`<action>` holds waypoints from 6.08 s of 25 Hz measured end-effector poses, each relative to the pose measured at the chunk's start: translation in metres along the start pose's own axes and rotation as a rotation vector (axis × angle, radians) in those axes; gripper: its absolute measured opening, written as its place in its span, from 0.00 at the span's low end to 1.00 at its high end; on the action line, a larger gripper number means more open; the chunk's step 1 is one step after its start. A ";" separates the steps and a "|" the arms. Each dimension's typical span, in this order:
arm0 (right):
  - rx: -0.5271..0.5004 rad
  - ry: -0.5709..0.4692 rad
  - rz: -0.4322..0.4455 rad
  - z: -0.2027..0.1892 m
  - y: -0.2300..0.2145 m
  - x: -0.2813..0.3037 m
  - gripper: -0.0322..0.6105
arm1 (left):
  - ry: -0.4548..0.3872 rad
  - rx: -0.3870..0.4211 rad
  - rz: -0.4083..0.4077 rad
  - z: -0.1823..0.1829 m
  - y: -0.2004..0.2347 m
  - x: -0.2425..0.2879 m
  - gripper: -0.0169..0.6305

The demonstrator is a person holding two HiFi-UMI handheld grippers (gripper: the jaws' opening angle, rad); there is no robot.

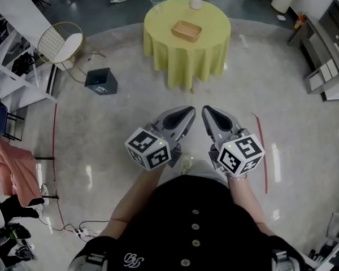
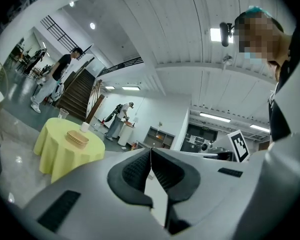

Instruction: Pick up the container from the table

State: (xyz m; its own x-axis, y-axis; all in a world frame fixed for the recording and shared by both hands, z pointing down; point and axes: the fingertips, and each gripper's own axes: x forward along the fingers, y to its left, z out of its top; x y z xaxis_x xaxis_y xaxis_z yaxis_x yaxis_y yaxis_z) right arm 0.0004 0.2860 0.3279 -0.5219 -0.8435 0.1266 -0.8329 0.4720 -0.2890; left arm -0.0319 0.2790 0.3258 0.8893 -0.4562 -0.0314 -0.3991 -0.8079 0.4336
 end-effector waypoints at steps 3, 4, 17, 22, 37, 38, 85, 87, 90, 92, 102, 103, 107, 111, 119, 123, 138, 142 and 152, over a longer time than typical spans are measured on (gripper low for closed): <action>0.006 0.000 0.010 0.005 -0.019 0.010 0.05 | -0.018 -0.004 0.022 0.007 0.014 0.019 0.05; 0.011 0.001 0.014 0.005 -0.023 0.013 0.05 | -0.023 -0.008 0.024 0.009 0.018 0.023 0.05; 0.038 0.008 -0.006 0.011 -0.063 0.059 0.05 | -0.012 -0.039 0.011 0.021 0.068 0.065 0.05; 0.037 0.011 -0.039 0.014 -0.089 0.095 0.05 | 0.001 -0.050 -0.014 0.031 0.106 0.085 0.05; 0.106 0.018 -0.152 0.036 -0.171 0.224 0.05 | 0.120 -0.011 -0.092 0.071 0.230 0.169 0.05; 0.111 0.019 -0.164 0.039 -0.178 0.231 0.05 | 0.130 -0.011 -0.096 0.074 0.238 0.175 0.05; 0.317 0.095 -0.295 0.040 -0.341 0.358 0.06 | 0.257 -0.138 0.092 0.091 0.452 0.277 0.05; 0.332 0.092 -0.315 0.036 -0.348 0.356 0.06 | 0.264 -0.136 0.126 0.088 0.463 0.276 0.05; 0.355 0.111 -0.330 0.027 -0.358 0.356 0.06 | 0.284 -0.133 0.155 0.083 0.475 0.277 0.05; 0.366 0.128 -0.328 0.022 -0.362 0.357 0.06 | 0.308 -0.136 0.163 0.077 0.480 0.278 0.05; 0.438 0.184 -0.367 -0.009 -0.388 0.362 0.10 | 0.427 -0.163 0.239 0.048 0.512 0.279 0.05; 0.449 0.189 -0.373 -0.012 -0.391 0.362 0.15 | 0.438 -0.163 0.248 0.046 0.515 0.279 0.05; 0.482 0.209 -0.409 -0.022 -0.399 0.362 0.26 | 0.482 -0.186 0.267 0.036 0.527 0.280 0.14; 0.544 0.231 -0.421 -0.037 -0.403 0.361 0.31 | 0.521 -0.211 0.278 0.026 0.539 0.284 0.26; 0.721 0.248 -0.427 -0.070 -0.410 0.368 0.37 | 0.594 -0.287 0.248 0.001 0.551 0.292 0.29; 0.763 0.254 -0.425 -0.079 -0.413 0.374 0.38 | 0.612 -0.330 0.237 -0.010 0.552 0.297 0.30; 0.799 0.278 -0.417 -0.088 -0.414 0.390 0.38 | 0.651 -0.357 0.253 -0.031 0.549 0.303 0.31; 0.804 0.276 -0.391 -0.088 -0.412 0.390 0.37 | 0.608 -0.404 0.256 -0.030 0.551 0.299 0.31; 0.724 0.252 -0.370 -0.063 -0.403 0.384 0.29 | 0.540 -0.373 0.260 -0.010 0.536 0.288 0.31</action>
State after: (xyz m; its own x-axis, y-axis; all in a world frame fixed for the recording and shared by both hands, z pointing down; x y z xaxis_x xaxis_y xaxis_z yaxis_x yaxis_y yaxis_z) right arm 0.1241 -0.2123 0.5531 -0.3366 -0.7883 0.5151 -0.6794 -0.1755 -0.7125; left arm 0.0127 -0.2817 0.5585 0.8002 -0.2901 0.5248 -0.5968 -0.4715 0.6493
